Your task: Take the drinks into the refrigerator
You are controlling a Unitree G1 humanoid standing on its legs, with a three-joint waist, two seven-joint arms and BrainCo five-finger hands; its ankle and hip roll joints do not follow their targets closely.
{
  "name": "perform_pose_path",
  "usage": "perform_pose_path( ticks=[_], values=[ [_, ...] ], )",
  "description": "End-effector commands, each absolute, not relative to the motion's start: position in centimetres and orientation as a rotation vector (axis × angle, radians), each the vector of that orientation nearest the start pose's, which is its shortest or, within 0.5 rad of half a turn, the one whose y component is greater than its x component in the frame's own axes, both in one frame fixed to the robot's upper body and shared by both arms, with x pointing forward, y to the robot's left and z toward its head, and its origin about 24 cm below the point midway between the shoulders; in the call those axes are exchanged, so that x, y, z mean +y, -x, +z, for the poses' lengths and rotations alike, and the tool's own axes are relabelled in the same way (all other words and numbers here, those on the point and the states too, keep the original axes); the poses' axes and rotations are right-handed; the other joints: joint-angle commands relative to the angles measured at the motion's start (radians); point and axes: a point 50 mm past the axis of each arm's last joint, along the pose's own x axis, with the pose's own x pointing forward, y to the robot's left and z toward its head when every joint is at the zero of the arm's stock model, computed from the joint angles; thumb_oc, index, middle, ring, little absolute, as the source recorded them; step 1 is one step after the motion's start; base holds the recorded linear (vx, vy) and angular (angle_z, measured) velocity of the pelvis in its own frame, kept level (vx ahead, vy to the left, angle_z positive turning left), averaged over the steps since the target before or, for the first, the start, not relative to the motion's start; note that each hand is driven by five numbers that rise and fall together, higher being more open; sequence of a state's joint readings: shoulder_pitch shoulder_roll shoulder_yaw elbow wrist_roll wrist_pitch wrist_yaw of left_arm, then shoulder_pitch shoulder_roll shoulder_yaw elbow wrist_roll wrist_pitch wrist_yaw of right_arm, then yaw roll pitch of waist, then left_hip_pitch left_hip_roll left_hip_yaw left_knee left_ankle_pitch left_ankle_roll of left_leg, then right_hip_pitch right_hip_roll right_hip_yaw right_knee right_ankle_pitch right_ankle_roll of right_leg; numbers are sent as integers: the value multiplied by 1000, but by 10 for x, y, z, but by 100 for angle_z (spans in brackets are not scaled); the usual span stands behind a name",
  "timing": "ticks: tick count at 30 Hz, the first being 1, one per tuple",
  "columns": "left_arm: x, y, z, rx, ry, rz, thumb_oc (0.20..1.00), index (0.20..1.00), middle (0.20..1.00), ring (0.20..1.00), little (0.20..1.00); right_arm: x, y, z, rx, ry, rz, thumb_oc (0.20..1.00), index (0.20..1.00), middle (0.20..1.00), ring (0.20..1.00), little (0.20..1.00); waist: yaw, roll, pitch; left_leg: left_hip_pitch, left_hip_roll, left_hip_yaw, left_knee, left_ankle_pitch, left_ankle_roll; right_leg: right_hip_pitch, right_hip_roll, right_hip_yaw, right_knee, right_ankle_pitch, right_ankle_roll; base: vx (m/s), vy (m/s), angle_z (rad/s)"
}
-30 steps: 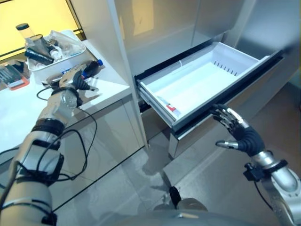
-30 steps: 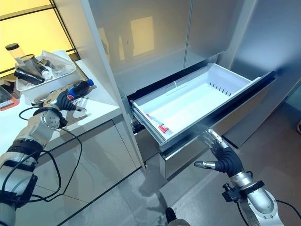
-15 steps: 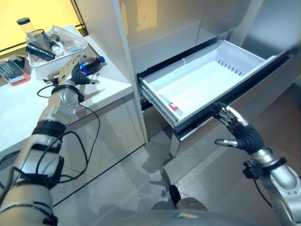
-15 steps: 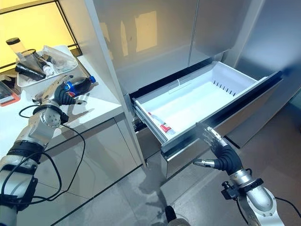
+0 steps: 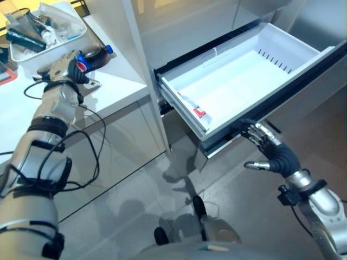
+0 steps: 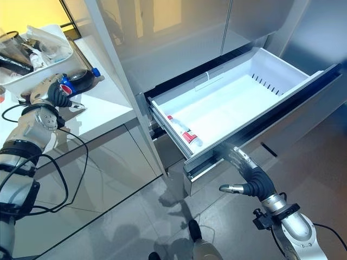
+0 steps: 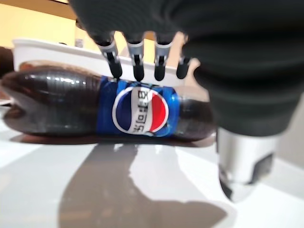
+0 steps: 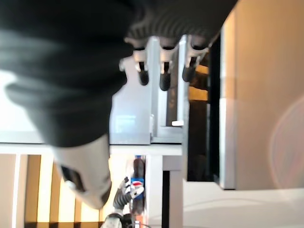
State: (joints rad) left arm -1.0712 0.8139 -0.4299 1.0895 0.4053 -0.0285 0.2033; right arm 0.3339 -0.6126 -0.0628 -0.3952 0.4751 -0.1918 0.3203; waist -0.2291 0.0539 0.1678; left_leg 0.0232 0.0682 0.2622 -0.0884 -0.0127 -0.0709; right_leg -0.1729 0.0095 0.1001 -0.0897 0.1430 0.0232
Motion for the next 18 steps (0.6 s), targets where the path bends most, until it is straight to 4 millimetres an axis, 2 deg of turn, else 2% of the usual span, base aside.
perform_pose_path(
  ticks=[1, 7, 10, 18],
  values=[
    [334, -379, 246, -4, -1311, 491, 1000, 1000, 1000, 1000, 1000, -218, -184, 145, -403, 185, 439, 1000, 1000, 1000, 1000, 1000, 0, -60, 18, 37, -40, -112, 46, -29, 31, 110, 3, -69, 98, -151, 40, 0, 0, 0],
    [332, -380, 243, 6, -1309, 483, 1000, 1000, 1000, 1000, 1000, -221, -182, 144, -390, 201, 436, 1000, 1000, 1000, 1000, 1000, 0, -58, 16, 56, -42, -109, 41, -29, 24, 142, 2, -75, 70, -144, 40, -10, -2, 0],
    [330, -382, 249, -3, -1340, 480, 1000, 1000, 1000, 1000, 1000, -222, -180, 147, -395, 204, 438, 1000, 1000, 1000, 1000, 1000, -5, -55, 21, 49, -42, -111, 40, -22, 21, 143, -7, -83, 61, -137, 42, -57, -4, 1],
    [343, -376, 248, 67, -1396, 484, 1000, 1000, 1000, 1000, 1000, -224, -176, 148, -392, 197, 444, 1000, 1000, 1000, 1000, 1000, -7, -47, 32, 53, -39, -112, 39, -18, 21, 139, -1, -87, 77, -143, 36, -4, -1, 0]
  ],
)
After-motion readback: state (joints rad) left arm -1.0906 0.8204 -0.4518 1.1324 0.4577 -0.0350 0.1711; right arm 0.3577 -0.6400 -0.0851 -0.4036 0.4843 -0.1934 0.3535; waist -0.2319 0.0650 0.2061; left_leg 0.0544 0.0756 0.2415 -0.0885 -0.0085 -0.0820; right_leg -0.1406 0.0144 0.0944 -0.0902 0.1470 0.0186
